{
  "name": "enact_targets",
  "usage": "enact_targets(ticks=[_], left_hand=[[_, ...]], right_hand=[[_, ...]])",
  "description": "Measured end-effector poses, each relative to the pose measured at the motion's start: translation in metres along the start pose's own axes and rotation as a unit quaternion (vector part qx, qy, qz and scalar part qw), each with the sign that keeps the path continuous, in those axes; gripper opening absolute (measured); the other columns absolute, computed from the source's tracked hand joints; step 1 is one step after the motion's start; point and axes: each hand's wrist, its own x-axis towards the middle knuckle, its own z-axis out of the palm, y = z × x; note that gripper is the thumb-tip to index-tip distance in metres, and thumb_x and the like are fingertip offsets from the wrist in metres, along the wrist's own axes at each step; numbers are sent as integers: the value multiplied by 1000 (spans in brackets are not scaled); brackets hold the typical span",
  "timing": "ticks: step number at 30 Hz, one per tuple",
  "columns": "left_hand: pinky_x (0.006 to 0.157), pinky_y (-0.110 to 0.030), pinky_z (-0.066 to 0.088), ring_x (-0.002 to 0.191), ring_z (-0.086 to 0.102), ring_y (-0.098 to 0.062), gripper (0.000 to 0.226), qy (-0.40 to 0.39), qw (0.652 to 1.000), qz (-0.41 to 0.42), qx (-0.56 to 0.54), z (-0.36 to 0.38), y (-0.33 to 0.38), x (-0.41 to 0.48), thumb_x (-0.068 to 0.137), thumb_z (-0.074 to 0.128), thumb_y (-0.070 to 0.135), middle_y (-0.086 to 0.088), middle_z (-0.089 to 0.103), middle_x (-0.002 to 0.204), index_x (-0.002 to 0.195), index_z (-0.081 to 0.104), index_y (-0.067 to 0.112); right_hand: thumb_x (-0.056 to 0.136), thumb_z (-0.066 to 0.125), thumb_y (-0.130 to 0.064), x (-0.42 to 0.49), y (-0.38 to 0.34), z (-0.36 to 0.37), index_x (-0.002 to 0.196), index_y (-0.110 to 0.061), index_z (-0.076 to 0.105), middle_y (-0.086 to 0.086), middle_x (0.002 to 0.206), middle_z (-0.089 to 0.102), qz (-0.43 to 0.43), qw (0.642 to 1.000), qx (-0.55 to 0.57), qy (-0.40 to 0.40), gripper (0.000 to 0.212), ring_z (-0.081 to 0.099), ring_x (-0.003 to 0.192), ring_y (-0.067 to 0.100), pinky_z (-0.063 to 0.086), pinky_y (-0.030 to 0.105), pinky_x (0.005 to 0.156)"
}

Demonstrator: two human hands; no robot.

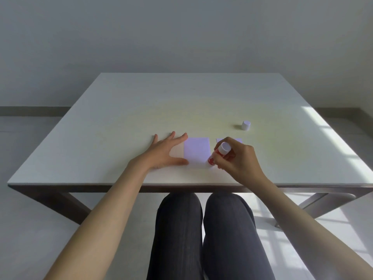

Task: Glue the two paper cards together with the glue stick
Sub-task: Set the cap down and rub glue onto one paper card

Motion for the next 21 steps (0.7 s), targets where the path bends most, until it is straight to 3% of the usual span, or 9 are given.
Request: enact_targets(ticks=[5, 8, 10, 12, 14, 16, 18, 21], left_hand=[[115, -50, -12, 142, -27, -35, 83, -1, 998, -41, -48, 2, -2, -1, 70, 64, 62, 10, 0, 161, 138, 16, 62], [113, -45, -19, 148, -16, -15, 78, 13, 999, 17, -40, 3, -4, -1, 75, 64, 56, 21, 14, 155, 141, 23, 54], [113, -45, -22, 148, -4, -3, 74, 20, 998, 46, -41, 3, -2, -2, 78, 64, 52, 34, 21, 146, 142, 28, 47], [113, -46, -21, 147, 3, -1, 69, 34, 997, 44, -56, 3, 0, -3, 80, 64, 49, 33, 26, 145, 141, 33, 46], [114, -44, -20, 147, 9, -3, 62, 55, 995, 33, -82, 2, 3, -4, 81, 64, 45, 18, 27, 153, 138, 38, 47], [116, -42, -16, 146, 18, -5, 57, 86, 988, 24, -129, 0, 8, -7, 82, 66, 41, 1, 24, 157, 134, 44, 47], [118, -43, -13, 144, 24, -5, 56, 115, 979, 32, -165, -1, 14, -10, 80, 69, 36, -6, 27, 156, 131, 47, 46], [118, -41, -12, 143, 25, -4, 57, 133, 977, 37, -165, -2, 20, -13, 80, 70, 31, -8, 33, 154, 131, 49, 42]], right_hand=[[78, 65, -6, -12, -12, -16, 78, -8, 62, -3, 63, 71, 10, 997, 70, 15, 4, 68, 55, 19, 56, 26, 57], [84, 63, -1, -7, -23, -22, 83, -4, 64, 2, 69, 72, 41, 974, 216, 55, 4, 70, 59, 25, 60, 31, 60], [89, 58, -2, -5, -29, -19, 86, -5, 64, 5, 67, 71, 120, 911, 388, 73, 7, 70, 59, 24, 59, 28, 60], [91, 56, -7, -4, -35, -12, 86, -5, 63, 7, 67, 71, 219, 799, 555, 74, 9, 71, 60, 21, 59, 25, 59], [91, 57, -10, -6, -38, -1, 84, -6, 63, 7, 73, 71, 287, 693, 658, 70, 10, 72, 63, 18, 59, 22, 58], [88, 61, -11, -9, -41, 11, 86, -5, 62, 8, 76, 72, 324, 618, 712, 72, 6, 73, 66, 18, 60, 23, 60], [87, 63, -9, -10, -43, 23, 92, -4, 61, 11, 74, 73, 345, 571, 740, 83, 8, 74, 66, 20, 62, 26, 60], [86, 63, -6, -10, -44, 36, 93, 0, 62, 14, 72, 74, 363, 538, 755, 97, 9, 74, 65, 23, 62, 28, 58]])
